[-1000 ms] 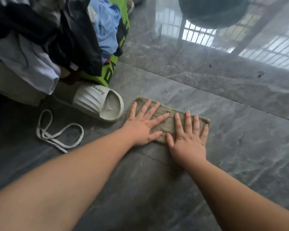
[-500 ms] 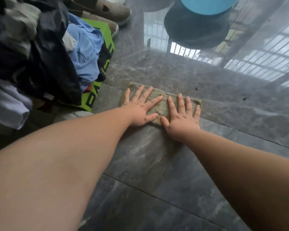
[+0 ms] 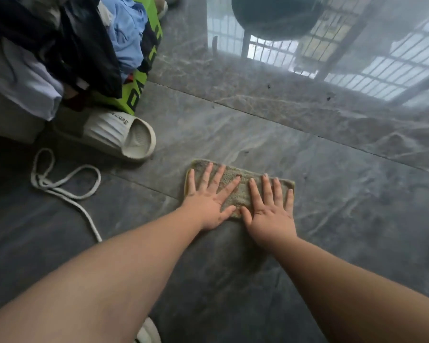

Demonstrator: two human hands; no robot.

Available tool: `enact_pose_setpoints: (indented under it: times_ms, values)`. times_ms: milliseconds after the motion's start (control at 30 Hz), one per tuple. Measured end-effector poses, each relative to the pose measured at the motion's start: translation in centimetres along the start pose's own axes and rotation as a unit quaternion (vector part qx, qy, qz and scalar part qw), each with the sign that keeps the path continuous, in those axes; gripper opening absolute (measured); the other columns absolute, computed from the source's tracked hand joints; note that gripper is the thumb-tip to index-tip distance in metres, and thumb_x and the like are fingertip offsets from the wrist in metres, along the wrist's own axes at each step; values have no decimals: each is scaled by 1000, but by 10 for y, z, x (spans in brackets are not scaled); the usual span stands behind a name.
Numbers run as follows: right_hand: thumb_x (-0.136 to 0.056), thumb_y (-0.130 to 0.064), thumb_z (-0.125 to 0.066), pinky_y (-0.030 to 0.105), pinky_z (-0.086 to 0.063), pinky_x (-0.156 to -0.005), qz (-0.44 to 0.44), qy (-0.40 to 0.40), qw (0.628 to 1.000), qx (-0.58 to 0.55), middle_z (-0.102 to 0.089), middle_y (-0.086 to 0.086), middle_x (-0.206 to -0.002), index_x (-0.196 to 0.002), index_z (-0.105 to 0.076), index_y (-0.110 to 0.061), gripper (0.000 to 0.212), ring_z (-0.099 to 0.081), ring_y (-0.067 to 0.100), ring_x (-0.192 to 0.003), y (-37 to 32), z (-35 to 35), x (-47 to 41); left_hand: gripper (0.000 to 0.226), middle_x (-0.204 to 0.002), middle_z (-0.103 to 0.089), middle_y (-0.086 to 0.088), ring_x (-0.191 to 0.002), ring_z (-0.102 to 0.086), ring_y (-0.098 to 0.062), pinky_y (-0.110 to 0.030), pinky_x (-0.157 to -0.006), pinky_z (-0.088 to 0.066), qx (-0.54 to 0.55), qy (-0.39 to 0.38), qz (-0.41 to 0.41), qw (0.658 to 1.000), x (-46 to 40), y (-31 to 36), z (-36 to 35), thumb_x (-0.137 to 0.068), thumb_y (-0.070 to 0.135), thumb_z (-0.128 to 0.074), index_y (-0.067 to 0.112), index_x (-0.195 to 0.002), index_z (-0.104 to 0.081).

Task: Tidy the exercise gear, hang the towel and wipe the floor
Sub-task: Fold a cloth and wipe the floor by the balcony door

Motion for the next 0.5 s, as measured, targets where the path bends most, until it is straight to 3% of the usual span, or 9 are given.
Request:
enact_pose_setpoints:
  times_ms: [267,367,433,500]
  values:
    - [-90,-63,-38,61,-6,-119,-66,-6,997,-24,-12,6,-165,-156,-19,-28,77,-2,30,-153,65,-81,171,73,-151,44,-4,-138,41,-32,-68,-107,18,-34,-42,-83,995,101,119,-80,-94,67,-21,46,-147,26]
    - [-88,-64,-41,62,-11,-118,-71,-11,997,-20,-13,5,-164,-155,-24,-28,78,-7,29,-153,82,-101,212,74,-150,46,-3,-137,44,-31,-69,-107,19,-37,-66,-83,994,127,149,-105,-94,67,-20,46,-144,30]
    - [-87,-67,-41,61,-11,-119,-61,3,998,-22,-12,3,-164,-155,-22,-30,79,-10,27,-152,89,-102,215,76,-156,36,-4,-141,37,-32,-71,-108,15,-42,-43,-77,995,127,153,-112,-91,68,-24,47,-147,23]
    - [-85,-68,-44,61,-8,-119,-50,15,998,-29,-11,2,-164,-156,-19,-33,82,-12,27,-152,93,-98,209,78,-164,14,-6,-148,19,-33,-73,-110,5,-43,-17,-73,996,124,152,-113,-88,69,-29,45,-153,6]
Point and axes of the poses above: each hand's wrist, its own x-axis away from the middle knuckle, its own z-axis out of the back of the hand, y = z × x, the point moved 7 cm from there along -x, towards the middle knuckle
